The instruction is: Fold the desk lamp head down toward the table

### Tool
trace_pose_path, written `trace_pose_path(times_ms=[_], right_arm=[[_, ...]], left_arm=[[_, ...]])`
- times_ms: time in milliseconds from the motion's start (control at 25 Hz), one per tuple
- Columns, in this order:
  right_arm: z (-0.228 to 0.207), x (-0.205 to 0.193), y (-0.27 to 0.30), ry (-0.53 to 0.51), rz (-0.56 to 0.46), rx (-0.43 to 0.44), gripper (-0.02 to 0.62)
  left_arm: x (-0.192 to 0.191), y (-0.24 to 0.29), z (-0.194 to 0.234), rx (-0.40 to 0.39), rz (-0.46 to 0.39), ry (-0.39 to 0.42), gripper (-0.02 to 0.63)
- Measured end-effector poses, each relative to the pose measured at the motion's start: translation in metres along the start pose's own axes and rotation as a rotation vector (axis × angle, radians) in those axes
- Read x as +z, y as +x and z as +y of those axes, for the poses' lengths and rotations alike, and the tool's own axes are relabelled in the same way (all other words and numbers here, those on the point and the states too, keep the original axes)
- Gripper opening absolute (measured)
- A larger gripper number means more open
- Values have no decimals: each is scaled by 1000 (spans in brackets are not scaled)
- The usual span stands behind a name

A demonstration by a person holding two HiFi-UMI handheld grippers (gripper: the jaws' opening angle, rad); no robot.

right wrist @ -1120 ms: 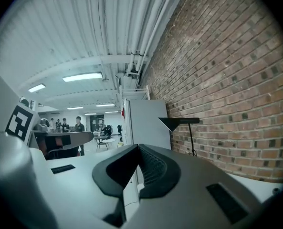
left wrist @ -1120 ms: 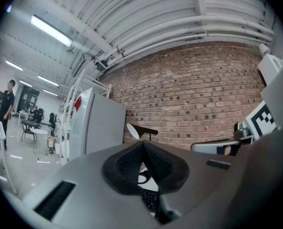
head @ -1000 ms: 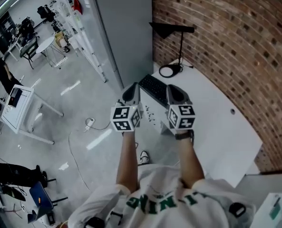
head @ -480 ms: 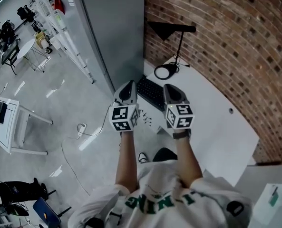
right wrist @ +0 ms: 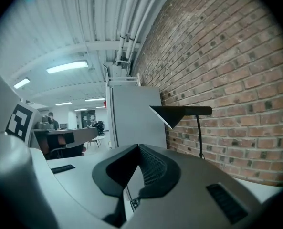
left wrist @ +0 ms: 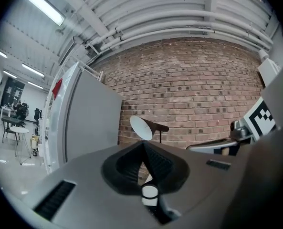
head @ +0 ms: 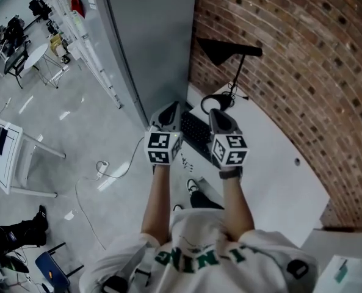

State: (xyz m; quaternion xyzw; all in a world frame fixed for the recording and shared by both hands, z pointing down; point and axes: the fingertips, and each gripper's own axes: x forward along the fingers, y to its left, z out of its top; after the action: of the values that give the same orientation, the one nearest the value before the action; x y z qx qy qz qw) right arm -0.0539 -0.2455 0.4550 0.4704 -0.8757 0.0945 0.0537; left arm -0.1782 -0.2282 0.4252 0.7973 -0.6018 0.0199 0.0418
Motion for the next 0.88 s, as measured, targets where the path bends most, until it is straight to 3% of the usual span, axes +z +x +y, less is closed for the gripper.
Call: trace_pose_path(times_ms=[400, 520, 880], right_arm=[[-53, 28, 68, 27, -40, 12, 3], [-71, 27, 79, 45, -40, -7, 3], [-112, 6, 93, 109, -22, -64, 3]], left_arm=[[40, 99, 11, -79, -61, 7, -5], [45, 128, 2, -150, -60, 0, 2], [51, 187, -25, -345, -55, -134, 153]])
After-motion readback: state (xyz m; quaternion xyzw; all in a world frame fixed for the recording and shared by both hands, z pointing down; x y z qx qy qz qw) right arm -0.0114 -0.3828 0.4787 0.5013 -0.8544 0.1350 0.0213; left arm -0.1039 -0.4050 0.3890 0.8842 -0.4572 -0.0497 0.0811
